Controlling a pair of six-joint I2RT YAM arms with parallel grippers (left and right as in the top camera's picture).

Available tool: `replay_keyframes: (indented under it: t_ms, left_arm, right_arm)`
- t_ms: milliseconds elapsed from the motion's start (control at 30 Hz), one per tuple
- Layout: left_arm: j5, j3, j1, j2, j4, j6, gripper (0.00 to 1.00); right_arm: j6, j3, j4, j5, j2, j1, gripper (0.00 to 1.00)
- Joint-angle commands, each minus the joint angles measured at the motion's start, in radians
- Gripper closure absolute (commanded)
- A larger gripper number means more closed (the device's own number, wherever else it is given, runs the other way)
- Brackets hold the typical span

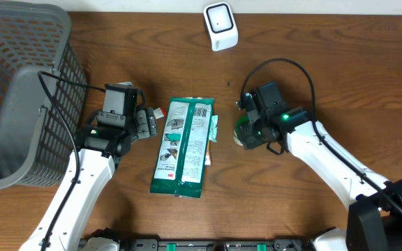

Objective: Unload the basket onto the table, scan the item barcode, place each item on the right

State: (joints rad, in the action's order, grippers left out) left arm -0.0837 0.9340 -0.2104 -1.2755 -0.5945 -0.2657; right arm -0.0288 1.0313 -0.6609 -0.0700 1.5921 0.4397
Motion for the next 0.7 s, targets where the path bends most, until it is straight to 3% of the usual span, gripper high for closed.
replay_keyframes:
  t_ms: [0,267,433,567,667]
  left_arm:
    - [-0.003,0.019,0.005,-0.005,0.0,-0.005,0.12]
    - [-0.003,0.019,0.005,-0.005,0.0,-0.005,0.12]
    - [-0.003,0.019,0.005,-0.005,0.0,-0.006,0.13]
    - [-0.003,0.019,0.005,-0.005,0.0,-0.006,0.12]
    - [-0.003,0.019,0.005,-0.005,0.0,-0.005,0.12]
  right_arm:
    - [0.1,0.027,-0.037,0.001,-0.064,-0.02,0.39]
    - [0.142,0.037,-0.089,-0.013,-0.19,-0.045,0.37]
    - [0.143,0.036,-0.079,-0.047,-0.203,-0.045,0.11]
    - [0.146,0.035,-0.076,-0.04,-0.171,-0.047,0.1]
    - [0.146,0.035,-0.074,-0.044,-0.129,-0.047,0.14]
